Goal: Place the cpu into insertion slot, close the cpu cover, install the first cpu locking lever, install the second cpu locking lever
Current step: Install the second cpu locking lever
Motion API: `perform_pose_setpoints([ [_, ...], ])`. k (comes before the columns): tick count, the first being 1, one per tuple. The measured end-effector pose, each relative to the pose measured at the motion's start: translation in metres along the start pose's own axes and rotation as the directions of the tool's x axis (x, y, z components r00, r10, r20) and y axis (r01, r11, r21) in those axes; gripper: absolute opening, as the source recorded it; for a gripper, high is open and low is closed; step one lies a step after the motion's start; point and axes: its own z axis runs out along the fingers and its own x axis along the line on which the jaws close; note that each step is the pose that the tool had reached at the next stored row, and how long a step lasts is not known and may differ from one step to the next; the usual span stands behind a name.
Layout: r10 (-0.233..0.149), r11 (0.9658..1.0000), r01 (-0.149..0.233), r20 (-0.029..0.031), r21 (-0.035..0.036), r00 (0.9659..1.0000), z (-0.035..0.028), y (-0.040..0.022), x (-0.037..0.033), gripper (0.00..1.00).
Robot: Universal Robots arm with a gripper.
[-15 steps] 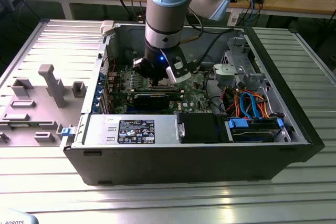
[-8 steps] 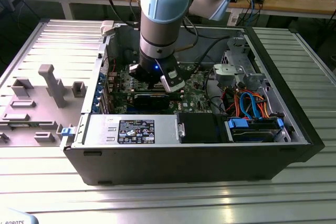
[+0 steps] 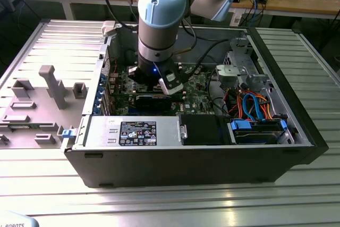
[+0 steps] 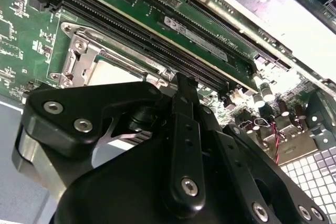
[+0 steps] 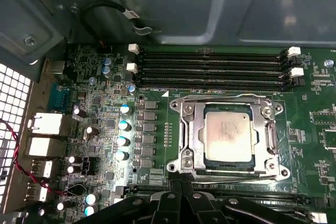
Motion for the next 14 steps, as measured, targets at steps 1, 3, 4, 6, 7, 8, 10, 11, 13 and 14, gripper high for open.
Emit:
perform_pose_setpoints([
  [1,0.000,1.0000,0.000,0.0000,-0.0011,1.0000,0.0006,-0.0002,0.0001,0.11],
  [3,0.000,1.0000,0.000,0.0001,-0.0057,1.0000,0.0021,-0.0006,0.0001,0.11],
  [4,0.000,1.0000,0.000,0.0003,-0.0082,1.0000,0.0030,-0.0008,0.0001,0.11],
  [6,-0.001,0.9999,0.001,0.0005,-0.0130,1.0000,0.0046,-0.0012,0.0003,0.11],
  [7,-0.001,0.9999,0.001,0.0005,-0.0152,1.0000,0.0052,-0.0013,0.0005,0.11],
  [8,-0.001,0.9998,0.001,0.0007,-0.0187,1.0000,0.0062,-0.0015,0.0012,0.11],
  [10,-0.002,0.9996,0.002,0.0008,-0.0266,1.0000,0.0082,-0.0020,0.0020,0.11],
  [11,-0.002,0.9995,0.002,0.0010,-0.0300,1.0000,0.0090,-0.0020,0.0021,0.11],
  [13,-0.002,0.9994,0.002,0.0013,-0.0352,1.0000,0.0101,-0.0016,0.0027,0.11],
  [14,-0.002,0.9993,0.002,0.0013,-0.0363,1.0000,0.0108,-0.0004,0.0033,0.11],
])
